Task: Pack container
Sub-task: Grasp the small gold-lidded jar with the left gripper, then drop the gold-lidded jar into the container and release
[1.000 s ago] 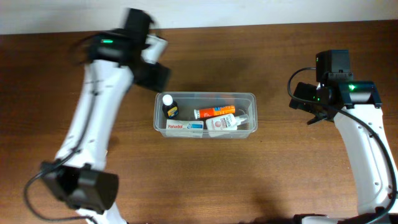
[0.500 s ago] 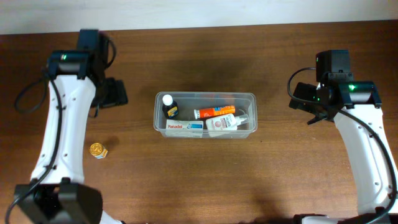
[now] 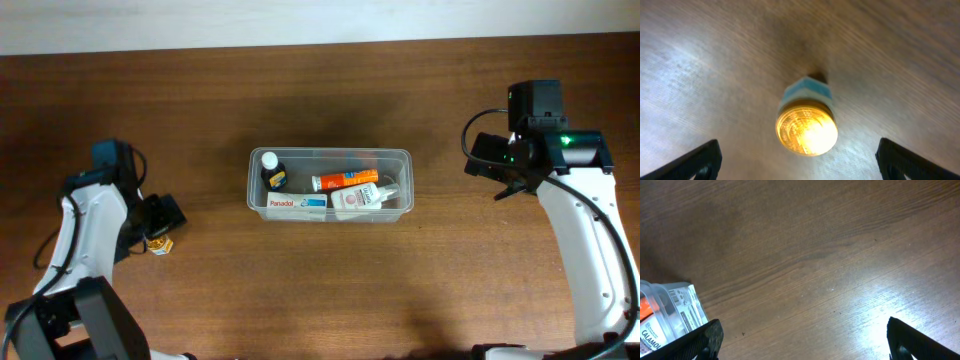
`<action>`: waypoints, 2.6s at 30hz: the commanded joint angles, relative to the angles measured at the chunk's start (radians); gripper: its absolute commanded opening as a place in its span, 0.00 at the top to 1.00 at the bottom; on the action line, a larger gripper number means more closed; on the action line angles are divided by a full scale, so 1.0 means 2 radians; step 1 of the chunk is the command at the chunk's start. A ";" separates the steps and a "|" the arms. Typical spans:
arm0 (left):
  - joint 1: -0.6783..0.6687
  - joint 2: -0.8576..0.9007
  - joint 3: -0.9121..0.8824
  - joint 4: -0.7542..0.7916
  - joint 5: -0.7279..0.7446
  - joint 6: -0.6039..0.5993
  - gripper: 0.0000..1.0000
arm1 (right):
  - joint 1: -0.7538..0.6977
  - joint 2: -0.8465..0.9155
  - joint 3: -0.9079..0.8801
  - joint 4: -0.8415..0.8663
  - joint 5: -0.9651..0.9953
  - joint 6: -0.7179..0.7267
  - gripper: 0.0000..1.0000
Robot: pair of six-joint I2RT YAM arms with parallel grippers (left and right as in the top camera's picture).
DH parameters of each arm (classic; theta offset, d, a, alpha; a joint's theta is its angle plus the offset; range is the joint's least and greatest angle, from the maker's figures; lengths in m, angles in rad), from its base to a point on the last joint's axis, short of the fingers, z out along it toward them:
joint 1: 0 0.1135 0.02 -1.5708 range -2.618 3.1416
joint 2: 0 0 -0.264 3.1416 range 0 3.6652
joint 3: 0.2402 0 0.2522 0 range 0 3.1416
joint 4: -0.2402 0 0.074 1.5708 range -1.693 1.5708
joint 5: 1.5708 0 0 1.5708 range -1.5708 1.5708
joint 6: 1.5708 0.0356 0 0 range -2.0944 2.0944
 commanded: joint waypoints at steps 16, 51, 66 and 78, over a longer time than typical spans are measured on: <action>0.027 0.046 -0.040 0.085 0.081 0.096 0.05 | -0.002 0.001 0.006 0.000 0.004 -0.003 0.03; -0.131 -0.019 0.138 0.084 0.104 0.093 0.70 | -0.002 0.001 0.006 0.001 0.005 -0.003 0.03; -0.321 0.015 0.193 0.126 0.091 0.141 0.70 | -0.002 0.001 0.006 0.002 0.005 -0.003 0.03; -0.324 0.097 0.193 0.112 0.091 0.140 0.70 | -0.002 0.001 0.006 0.001 0.004 -0.003 0.04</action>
